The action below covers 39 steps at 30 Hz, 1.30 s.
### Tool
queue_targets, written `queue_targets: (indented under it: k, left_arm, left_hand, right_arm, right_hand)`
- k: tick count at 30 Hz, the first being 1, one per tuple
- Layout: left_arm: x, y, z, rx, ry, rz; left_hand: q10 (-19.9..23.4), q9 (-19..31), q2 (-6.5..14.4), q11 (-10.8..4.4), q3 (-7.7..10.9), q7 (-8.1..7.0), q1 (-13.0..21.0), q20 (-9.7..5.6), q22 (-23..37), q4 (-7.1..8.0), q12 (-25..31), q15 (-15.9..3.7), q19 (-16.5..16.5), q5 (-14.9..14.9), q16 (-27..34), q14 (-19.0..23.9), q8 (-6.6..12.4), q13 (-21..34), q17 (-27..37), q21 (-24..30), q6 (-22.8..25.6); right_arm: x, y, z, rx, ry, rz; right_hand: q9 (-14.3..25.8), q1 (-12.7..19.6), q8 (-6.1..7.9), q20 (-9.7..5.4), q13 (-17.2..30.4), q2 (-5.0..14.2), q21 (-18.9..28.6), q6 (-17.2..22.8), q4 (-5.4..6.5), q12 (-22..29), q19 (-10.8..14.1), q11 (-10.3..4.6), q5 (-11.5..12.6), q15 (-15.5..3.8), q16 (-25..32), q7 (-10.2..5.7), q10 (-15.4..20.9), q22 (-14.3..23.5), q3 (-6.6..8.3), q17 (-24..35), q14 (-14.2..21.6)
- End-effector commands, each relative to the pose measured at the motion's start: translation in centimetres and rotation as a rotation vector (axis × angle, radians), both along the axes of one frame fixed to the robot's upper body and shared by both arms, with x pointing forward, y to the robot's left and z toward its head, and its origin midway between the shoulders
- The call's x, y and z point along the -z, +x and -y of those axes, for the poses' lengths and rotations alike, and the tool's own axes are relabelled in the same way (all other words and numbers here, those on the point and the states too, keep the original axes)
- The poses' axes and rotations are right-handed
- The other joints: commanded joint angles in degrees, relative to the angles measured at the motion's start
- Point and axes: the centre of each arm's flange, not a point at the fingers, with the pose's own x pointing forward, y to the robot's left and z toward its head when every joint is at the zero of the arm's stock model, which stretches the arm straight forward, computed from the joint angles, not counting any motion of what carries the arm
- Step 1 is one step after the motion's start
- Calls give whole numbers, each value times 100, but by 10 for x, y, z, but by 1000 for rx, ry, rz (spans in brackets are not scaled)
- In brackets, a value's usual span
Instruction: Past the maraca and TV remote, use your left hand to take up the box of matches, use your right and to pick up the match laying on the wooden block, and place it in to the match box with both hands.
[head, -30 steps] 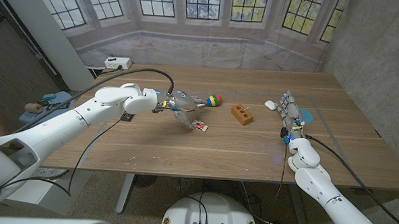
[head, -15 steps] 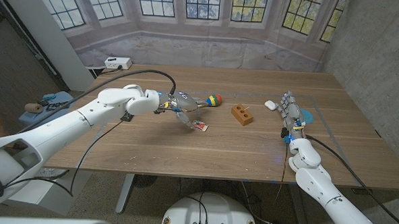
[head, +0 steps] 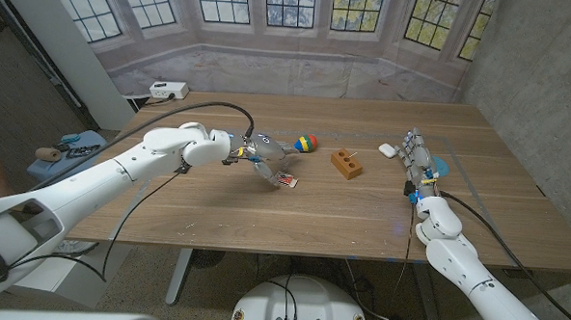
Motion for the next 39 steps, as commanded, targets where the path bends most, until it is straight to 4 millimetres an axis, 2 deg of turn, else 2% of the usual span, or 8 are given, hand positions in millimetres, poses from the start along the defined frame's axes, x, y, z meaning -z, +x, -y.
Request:
queue_targets:
  k: [1,21,39]
  left_arm:
    - [4,5,1,7,-2,8]
    - [3,14,3,17,-19,31]
    - [8,9,8,16,-15,25]
  left_hand:
    - [19,30,50,2,-35,7,16,-21,28,-6,14,22,63,38,12,37,11,14,11,17,53]
    - [169,96,98,-11,-41,-60,102,-20,28,-33,32,-7,165,57,11,87,100,13,7,39,287]
    - [290,185,90,-52,-66,-138,184,-31,29,-58,33,-30,252,61,14,165,224,14,3,52,531]
  right_arm:
    - [-2,2,0,-1,-7,-6]
    - [-1,7,4,3,15,-12]
    - [6,7,9,4,37,-10]
  right_hand:
    - [12,-23,0,-3,3,0,-5,49,-40,-10,43,-7,-6,-15,36,-1,14,29,20,14,26]
    - [12,-31,-1,-2,3,3,-5,50,-59,-9,48,-10,-7,-15,35,-4,17,29,33,13,27]
    - [13,-47,-2,1,3,5,-6,50,-70,-11,51,-11,-9,-18,38,-5,13,29,41,14,35]
